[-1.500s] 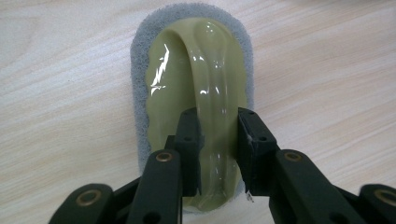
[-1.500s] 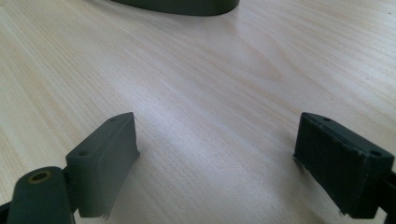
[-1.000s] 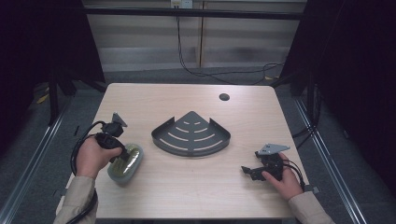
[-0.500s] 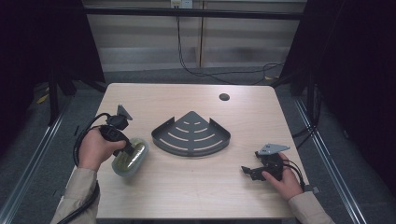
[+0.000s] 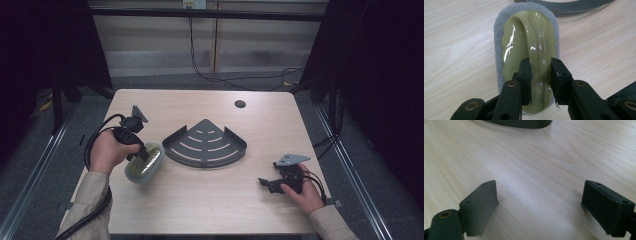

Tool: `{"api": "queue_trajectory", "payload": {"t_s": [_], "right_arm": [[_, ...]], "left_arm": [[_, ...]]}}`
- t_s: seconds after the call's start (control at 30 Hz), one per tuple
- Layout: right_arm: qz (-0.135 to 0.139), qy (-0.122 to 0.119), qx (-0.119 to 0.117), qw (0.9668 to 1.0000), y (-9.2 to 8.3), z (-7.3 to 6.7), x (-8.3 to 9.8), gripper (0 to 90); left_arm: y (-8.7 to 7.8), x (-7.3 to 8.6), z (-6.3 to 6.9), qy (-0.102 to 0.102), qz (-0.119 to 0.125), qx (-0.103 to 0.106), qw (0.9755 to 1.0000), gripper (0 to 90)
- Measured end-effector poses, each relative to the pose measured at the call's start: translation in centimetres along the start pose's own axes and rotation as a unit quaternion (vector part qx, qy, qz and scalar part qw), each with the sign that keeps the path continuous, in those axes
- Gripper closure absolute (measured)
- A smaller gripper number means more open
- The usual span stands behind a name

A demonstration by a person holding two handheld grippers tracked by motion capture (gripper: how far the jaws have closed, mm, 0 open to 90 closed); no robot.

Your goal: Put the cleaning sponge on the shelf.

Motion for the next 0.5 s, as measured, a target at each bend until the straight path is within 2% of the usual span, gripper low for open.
{"api": "queue_trajectory", "payload": {"t_s": [0.5], "right_arm": [[0.001,-0.001,0.0,1.0,0.0,0.0,0.0,12.6]], "left_arm": [[-0.9,-2.4,1.1,0.019,0.008,0.002,0.9998,71.9]]}}
Point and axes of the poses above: each handheld gripper's, and its own axes: y roughly forward along the jaws, x roughly out of its underside, z roughly to its right, the point moved 7 cm from there along y, roughly forward along the jaws, and after that the axes turned 14 degrees about -x, right-handed, at the moved point
